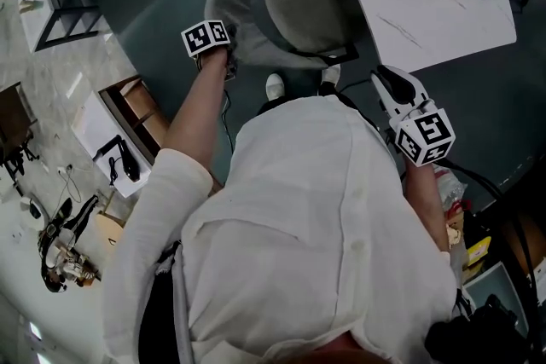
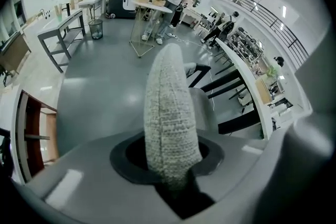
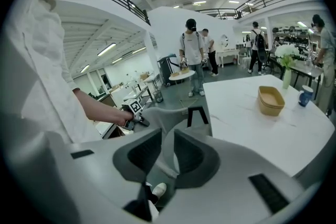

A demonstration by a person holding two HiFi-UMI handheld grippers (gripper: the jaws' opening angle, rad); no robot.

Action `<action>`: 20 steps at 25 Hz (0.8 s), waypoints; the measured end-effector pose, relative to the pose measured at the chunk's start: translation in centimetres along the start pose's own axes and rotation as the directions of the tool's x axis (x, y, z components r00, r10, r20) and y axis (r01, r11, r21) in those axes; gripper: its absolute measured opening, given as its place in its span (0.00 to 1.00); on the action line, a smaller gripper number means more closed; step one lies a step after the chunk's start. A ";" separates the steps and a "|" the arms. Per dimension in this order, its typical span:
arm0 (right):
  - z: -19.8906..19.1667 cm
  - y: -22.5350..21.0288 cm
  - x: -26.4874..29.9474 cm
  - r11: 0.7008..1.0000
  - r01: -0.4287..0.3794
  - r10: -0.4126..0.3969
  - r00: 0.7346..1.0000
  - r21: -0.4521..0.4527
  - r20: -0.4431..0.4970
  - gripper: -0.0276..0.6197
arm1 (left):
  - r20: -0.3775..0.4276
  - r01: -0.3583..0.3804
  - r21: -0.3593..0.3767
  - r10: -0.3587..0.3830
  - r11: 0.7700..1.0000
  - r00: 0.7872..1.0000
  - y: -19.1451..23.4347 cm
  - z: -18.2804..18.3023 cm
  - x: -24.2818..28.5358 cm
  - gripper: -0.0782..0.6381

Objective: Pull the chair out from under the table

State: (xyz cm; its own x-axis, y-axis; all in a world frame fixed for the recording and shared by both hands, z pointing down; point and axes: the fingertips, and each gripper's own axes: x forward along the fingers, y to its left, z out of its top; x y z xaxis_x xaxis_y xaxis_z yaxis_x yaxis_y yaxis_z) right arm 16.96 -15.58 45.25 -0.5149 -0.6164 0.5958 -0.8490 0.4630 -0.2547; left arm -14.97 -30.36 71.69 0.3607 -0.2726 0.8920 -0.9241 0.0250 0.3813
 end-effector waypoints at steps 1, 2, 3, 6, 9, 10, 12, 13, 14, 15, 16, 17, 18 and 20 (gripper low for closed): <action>-0.1 -0.1 -0.1 1.000 0.003 -0.003 1.000 0.002 0.000 0.15 | -0.003 -0.006 -0.001 0.006 1.000 1.000 0.1 0.0 0.0 0.27; -0.2 -0.2 -0.2 1.000 0.006 -0.006 1.000 0.003 -0.001 0.15 | -0.005 -0.014 -0.002 0.014 1.000 1.000 0.1 -0.1 0.0 0.26; -0.2 -0.3 -0.3 1.000 0.007 -0.007 1.000 0.004 -0.002 0.15 | -0.007 -0.023 -0.006 0.023 1.000 1.000 0.2 -0.2 0.0 0.25; -0.2 -0.3 -0.5 1.000 0.009 -0.009 1.000 0.001 -0.002 0.15 | 0.008 -0.048 -0.043 0.048 0.998 0.999 0.4 -0.2 -0.1 0.22; -0.2 -0.2 -0.7 1.000 0.009 -0.009 1.000 -0.002 -0.005 0.15 | 0.035 -0.061 -0.098 0.064 0.993 0.997 0.5 0.0 -0.4 0.21; -0.2 -0.2 -0.7 1.000 0.009 -0.009 1.000 -0.004 -0.007 0.15 | 0.045 -0.061 -0.115 0.066 0.992 0.997 0.5 0.0 -0.5 0.20; -0.2 -0.1 -0.9 1.000 0.010 -0.010 1.000 -0.008 -0.012 0.15 | 0.063 -0.055 -0.148 0.065 0.988 0.996 0.3 0.1 -0.8 0.20; -0.2 -0.1 -0.9 1.000 0.010 -0.010 1.000 -0.009 -0.014 0.15 | 0.072 -0.050 -0.165 0.063 0.985 0.995 0.2 0.2 -1.0 0.20; -0.3 0.0 -1.0 1.000 0.010 -0.010 1.000 -0.011 -0.015 0.15 | 0.081 -0.046 -0.182 0.062 0.982 0.995 0.1 0.3 -1.1 0.20; -0.3 0.0 -1.0 1.000 0.009 -0.009 1.000 -0.013 -0.017 0.15 | 0.090 -0.042 -0.197 0.061 0.980 0.994 0.0 0.3 -1.2 0.20; -0.4 0.1 -1.0 1.000 0.008 -0.008 1.000 -0.016 -0.020 0.15 | 0.099 -0.038 -0.209 0.059 0.977 0.993 0.0 0.4 -1.3 0.20; -0.4 0.2 -1.0 1.000 0.007 -0.007 1.000 -0.019 -0.022 0.15 | 0.105 -0.033 -0.218 0.057 0.975 0.993 -0.1 0.4 -1.3 0.20; -0.5 0.3 -1.0 1.000 0.005 -0.006 1.000 -0.021 -0.024 0.15 | 0.110 -0.029 -0.224 0.055 0.974 0.992 -0.1 0.4 -1.3 0.19; -0.5 0.4 -1.0 1.000 0.003 -0.004 1.000 -0.025 -0.026 0.15 | 0.116 -0.021 -0.231 0.049 0.973 0.992 -0.1 0.4 -1.4 0.19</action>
State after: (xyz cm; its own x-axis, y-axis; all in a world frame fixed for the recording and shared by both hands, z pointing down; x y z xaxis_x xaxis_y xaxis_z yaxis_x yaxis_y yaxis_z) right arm 17.16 -14.49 44.92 -0.5086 -0.6013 0.6162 -0.8472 0.4772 -0.2336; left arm -15.45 -30.39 70.25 0.2975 -0.3807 0.8755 -0.8773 0.2528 0.4080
